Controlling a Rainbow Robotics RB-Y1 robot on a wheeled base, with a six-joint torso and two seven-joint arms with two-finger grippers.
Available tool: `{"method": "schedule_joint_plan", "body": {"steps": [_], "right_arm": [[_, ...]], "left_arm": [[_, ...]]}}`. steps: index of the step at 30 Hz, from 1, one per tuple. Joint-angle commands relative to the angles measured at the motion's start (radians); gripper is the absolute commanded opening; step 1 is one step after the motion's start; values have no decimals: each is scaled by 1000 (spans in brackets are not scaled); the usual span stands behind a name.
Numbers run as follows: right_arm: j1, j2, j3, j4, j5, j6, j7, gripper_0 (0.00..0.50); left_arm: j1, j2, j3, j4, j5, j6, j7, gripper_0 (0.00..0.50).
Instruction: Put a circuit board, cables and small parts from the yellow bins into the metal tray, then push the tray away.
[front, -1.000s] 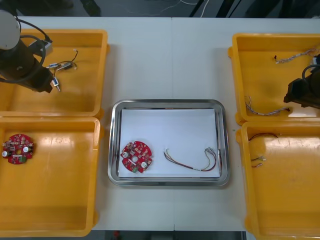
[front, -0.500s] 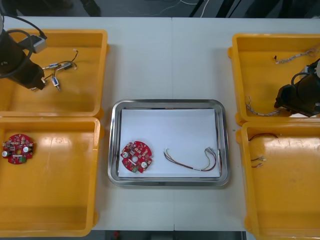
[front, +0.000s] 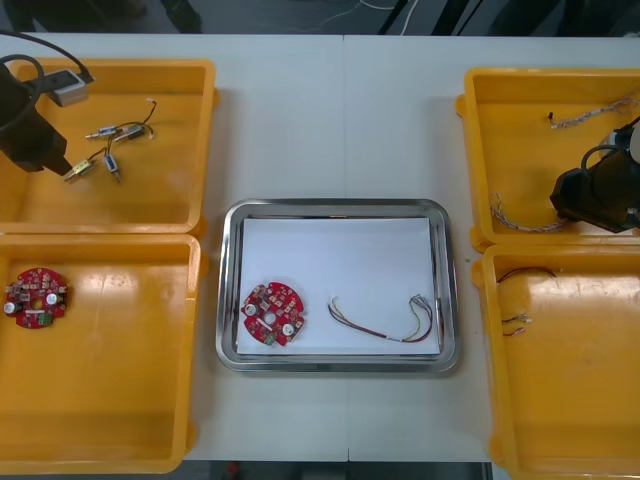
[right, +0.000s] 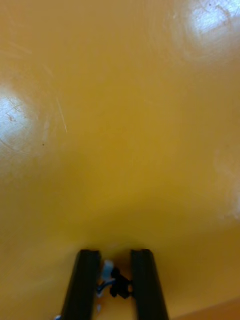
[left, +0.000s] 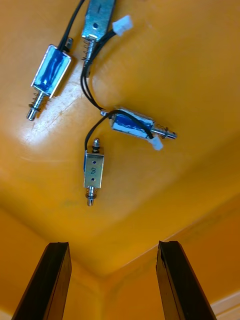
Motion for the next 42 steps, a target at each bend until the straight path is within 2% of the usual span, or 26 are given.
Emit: {"method": "schedule_joint_plan", "body": {"steps": [1, 12, 29, 42], "right_arm": [[34, 12, 20, -4, 4, -14, -27, 0], [-9, -10, 10, -6, 0, 19, -21, 0], [-138, -56, -32, -6, 25, 186, 1, 0], [-205, -80, -38, -6, 65, 199, 25, 0]], "left_arm": [[-80, -1, 78, 75, -11, -44, -166, 500], [-92, -67, 102, 197, -34, -224, -303, 500], [-90, -132, 101, 289, -82, -340, -350, 500], [-90, -135, 69, 319, -85, -363, -358, 500]]}}
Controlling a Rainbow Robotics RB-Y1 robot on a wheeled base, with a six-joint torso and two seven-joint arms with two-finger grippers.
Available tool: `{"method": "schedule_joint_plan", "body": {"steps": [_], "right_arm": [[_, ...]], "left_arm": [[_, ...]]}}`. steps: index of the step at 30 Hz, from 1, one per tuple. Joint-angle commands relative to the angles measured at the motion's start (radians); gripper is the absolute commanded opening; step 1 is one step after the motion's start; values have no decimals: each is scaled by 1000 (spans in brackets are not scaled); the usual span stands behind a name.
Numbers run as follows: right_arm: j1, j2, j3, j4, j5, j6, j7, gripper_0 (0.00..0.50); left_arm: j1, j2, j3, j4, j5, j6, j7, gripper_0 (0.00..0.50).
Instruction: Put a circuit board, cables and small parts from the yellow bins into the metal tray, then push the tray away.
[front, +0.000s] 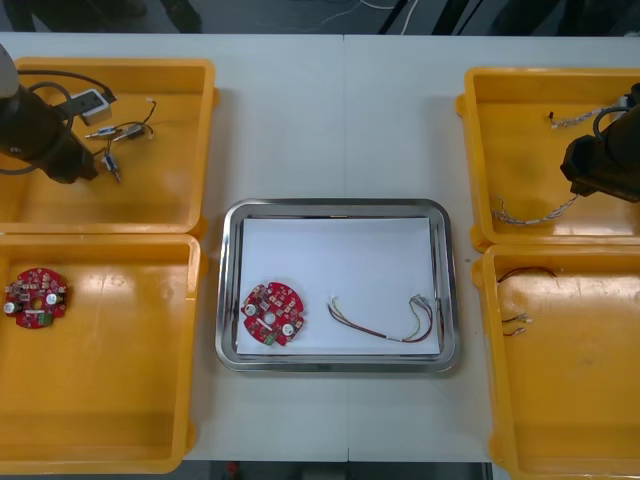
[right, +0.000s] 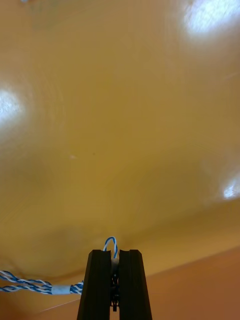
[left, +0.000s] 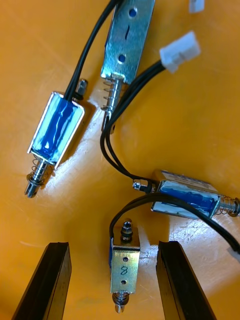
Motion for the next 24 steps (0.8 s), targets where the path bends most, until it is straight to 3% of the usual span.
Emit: {"method": "schedule_joint_plan", "body": {"steps": [1, 11, 12, 13, 15, 24], "right_arm": [[-74, -54, -29, -7, 26, 9, 25, 0], [-126, -72, -29, -4, 61, -7, 39, 0], [-126, -74, -29, -4, 64, -13, 40, 0], [-126, -74, -29, 1, 66, -19, 40, 0], [-137, -78, -31, 35, 70, -37, 45, 0], [-191, -97, -32, 171, 100, -123, 53, 0]], "left_arm": [[-53, -8, -9, 8, -10, -15, -96, 500], [-48, -8, -26, 19, -11, -28, -94, 500], [-48, -8, -26, 22, -11, -29, -94, 482], [-48, -8, -24, 25, -11, -31, -96, 394], [-48, -8, -26, 28, -13, -32, -96, 0], [-48, -5, -26, 31, -19, -29, -86, 0]]}}
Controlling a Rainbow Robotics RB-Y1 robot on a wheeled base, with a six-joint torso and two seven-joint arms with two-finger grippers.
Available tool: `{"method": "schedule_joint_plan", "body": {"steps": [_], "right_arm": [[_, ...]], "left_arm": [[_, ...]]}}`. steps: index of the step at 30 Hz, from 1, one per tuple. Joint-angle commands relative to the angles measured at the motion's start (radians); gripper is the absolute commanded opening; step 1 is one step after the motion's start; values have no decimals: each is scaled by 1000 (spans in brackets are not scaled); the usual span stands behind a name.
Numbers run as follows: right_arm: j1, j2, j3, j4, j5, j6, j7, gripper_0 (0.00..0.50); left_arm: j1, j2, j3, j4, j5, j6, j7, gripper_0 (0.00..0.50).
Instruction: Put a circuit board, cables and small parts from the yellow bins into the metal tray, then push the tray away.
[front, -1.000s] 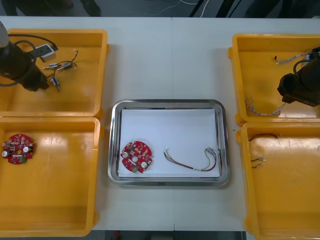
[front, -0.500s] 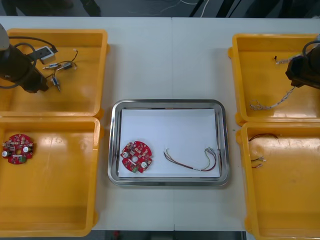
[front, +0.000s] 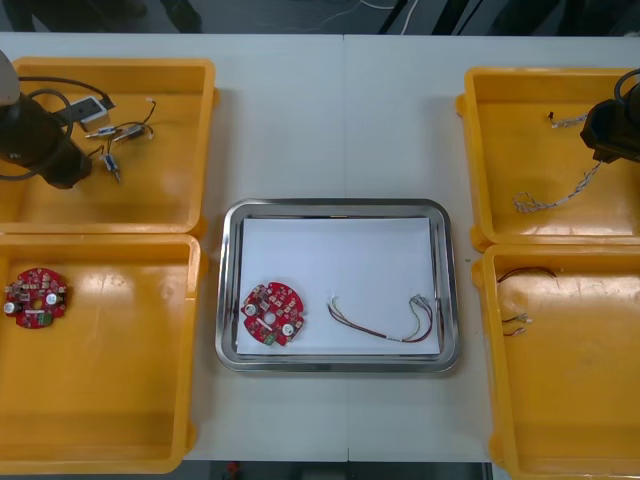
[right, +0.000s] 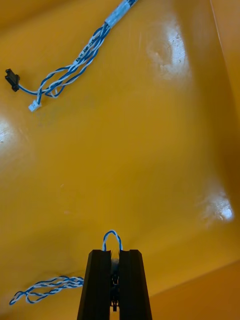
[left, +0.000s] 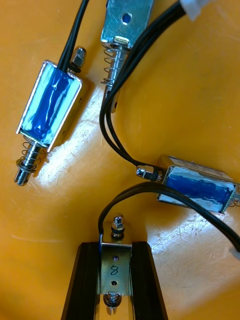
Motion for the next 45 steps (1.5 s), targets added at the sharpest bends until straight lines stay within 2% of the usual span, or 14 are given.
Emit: {"method": "schedule_joint_plan", "body": {"steps": [1, 8, 19, 30, 31, 32, 33, 34, 35, 36, 37, 45], "right_arm": [[-65, -55, -24, 33, 21, -52, 32, 0], [-117, -74, -20, 127, 32, -97, 42, 0], [-151, -84, -20, 170, 38, -125, 55, 0], [-160, -84, -23, 202, 37, -140, 55, 0], [-160, -83, -23, 202, 35, -140, 55, 38], [-160, -84, -23, 202, 35, -140, 55, 105], [-160, -84, -23, 202, 35, -140, 55, 141], [-160, -84, -23, 202, 35, -140, 57, 271], [-160, -84, -23, 202, 35, -140, 58, 331], [-160, -84, -23, 202, 35, -140, 58, 433], [-160, -84, -23, 202, 37, -138, 60, 500], [-160, -86, -32, 202, 34, -105, 51, 500]], "left_arm": [[-48, -3, -17, 0, -10, -8, -85, 0], [-48, 25, -17, -37, 7, 27, -62, 0], [-42, 82, -66, -233, -7, 228, 177, 0], [85, 97, -69, -622, 2, 423, 569, 0], [96, 95, -68, -666, 4, 448, 615, 0], [105, 95, -68, -698, 8, 464, 648, 0], [110, 95, -69, -718, 10, 474, 667, 0], [127, 95, -69, -778, 17, 498, 720, 0], [135, 94, -69, -799, 19, 507, 742, 0], [148, 94, -69, -844, 30, 523, 786, 0], [162, 92, -71, -887, 42, 535, 829, 0], [182, 77, -169, -1134, 65, 632, 1130, 0]]}}
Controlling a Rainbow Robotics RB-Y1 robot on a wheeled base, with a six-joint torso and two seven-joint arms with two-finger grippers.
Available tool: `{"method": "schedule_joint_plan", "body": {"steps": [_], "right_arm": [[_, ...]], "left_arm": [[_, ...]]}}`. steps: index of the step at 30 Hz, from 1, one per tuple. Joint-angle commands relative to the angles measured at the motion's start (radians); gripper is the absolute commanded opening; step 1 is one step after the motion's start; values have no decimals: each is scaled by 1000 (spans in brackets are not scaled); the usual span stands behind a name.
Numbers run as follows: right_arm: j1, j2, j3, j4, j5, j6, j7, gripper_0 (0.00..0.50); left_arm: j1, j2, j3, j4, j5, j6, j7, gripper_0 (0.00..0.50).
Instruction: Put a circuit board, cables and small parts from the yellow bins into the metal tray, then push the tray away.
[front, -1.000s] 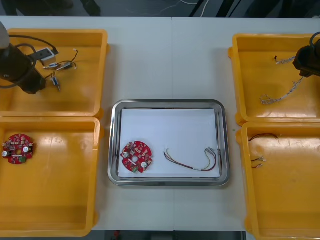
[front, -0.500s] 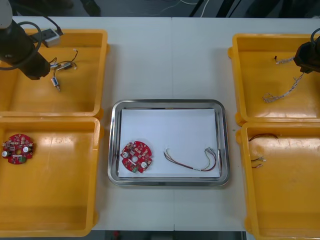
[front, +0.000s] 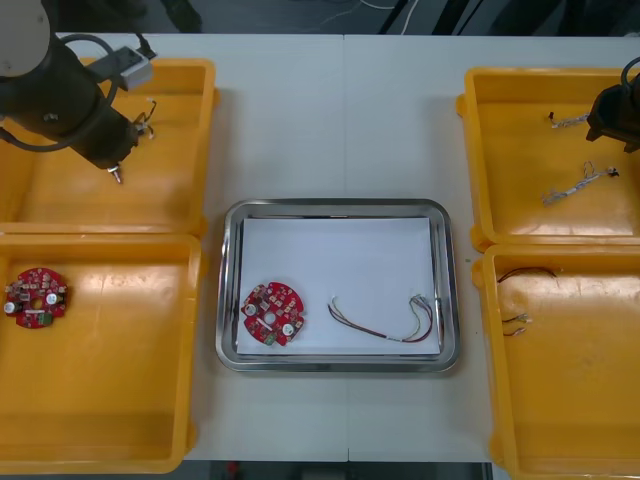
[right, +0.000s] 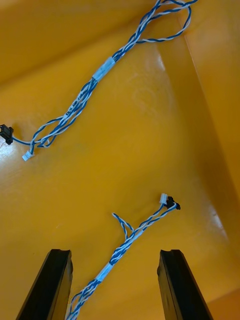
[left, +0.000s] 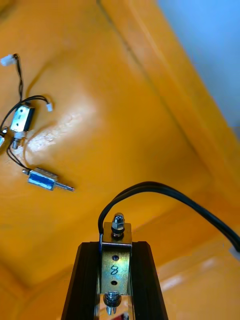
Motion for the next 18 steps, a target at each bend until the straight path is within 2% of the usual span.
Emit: {"method": "schedule_joint_plan", "body": {"steps": [1, 10, 14, 18], "right_arm": [[-52, -50, -35, -14, 0, 39, 41, 500], [-49, -50, -46, -20, -8, 113, 6, 500], [-47, -49, -46, -28, -9, 132, -16, 500], [-46, -35, -46, -46, -11, 154, -89, 500]], "left_arm": [[4, 22, -85, -140, 16, 52, 367, 0], [4, -26, -205, -281, 2, 70, 602, 0], [-6, -46, -257, -311, -6, 70, 681, 0], [-32, -72, -334, -323, -10, 70, 775, 0]]}}
